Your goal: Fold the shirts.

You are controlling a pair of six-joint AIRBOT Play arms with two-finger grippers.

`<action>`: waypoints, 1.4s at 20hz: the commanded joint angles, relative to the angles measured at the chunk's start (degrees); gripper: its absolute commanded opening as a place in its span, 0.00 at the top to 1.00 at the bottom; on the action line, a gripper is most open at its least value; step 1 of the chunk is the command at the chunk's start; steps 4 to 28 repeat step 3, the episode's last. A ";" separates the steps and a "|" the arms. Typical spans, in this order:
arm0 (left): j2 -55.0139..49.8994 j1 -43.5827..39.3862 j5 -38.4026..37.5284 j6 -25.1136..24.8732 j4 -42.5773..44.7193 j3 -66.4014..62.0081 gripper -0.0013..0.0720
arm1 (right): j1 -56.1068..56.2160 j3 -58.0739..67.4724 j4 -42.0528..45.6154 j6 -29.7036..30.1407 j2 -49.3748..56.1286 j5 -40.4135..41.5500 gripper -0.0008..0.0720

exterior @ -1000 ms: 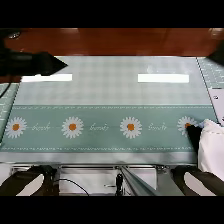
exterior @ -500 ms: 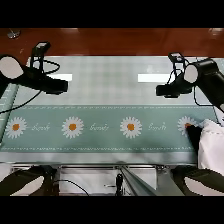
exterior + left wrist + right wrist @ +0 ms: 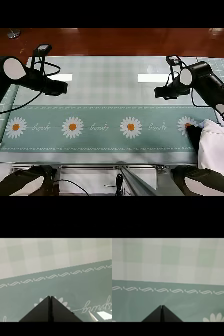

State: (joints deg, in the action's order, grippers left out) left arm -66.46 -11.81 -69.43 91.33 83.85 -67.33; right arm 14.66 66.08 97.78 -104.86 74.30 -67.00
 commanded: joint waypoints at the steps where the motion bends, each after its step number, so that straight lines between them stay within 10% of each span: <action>1: -0.04 -0.04 -0.07 0.02 0.17 0.02 0.94 | 0.04 -0.02 0.13 -0.02 0.04 0.00 0.96; 28: -0.04 -0.04 -0.04 0.02 0.17 0.02 0.94 | 0.04 -0.02 0.13 -0.02 0.04 0.00 0.96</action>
